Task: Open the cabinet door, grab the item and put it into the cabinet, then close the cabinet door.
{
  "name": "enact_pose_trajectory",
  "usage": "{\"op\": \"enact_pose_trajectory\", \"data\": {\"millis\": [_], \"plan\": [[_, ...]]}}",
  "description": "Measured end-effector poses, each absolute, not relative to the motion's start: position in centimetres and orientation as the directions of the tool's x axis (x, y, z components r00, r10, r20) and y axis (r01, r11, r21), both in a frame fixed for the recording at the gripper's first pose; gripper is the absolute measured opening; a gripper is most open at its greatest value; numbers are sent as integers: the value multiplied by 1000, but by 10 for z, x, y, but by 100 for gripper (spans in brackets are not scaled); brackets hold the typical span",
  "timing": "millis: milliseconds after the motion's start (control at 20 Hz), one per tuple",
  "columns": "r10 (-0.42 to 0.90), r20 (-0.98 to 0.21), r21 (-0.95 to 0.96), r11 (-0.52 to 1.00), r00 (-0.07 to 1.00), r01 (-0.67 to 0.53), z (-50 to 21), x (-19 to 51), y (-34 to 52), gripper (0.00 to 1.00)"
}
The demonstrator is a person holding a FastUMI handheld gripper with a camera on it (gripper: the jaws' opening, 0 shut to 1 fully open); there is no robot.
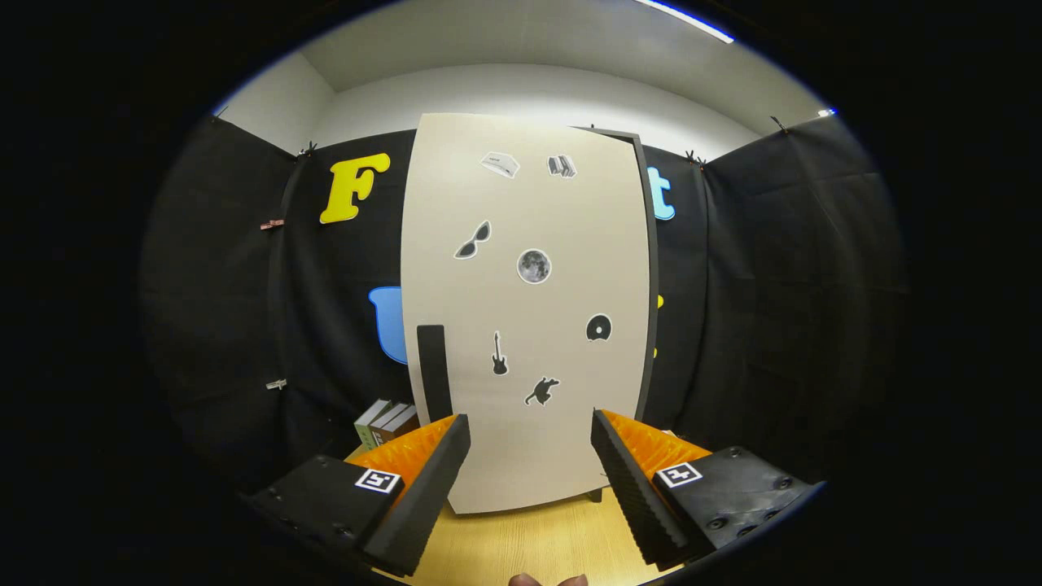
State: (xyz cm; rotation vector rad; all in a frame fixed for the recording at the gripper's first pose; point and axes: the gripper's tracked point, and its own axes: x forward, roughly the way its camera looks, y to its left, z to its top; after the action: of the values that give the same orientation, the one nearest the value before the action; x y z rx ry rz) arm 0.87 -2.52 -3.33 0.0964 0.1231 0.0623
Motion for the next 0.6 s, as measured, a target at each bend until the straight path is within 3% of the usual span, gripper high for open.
{"op": "enact_pose_trajectory", "data": {"millis": [600], "plan": [[64,-121,99,994,991,-52,-34,9,-26,98]]}}
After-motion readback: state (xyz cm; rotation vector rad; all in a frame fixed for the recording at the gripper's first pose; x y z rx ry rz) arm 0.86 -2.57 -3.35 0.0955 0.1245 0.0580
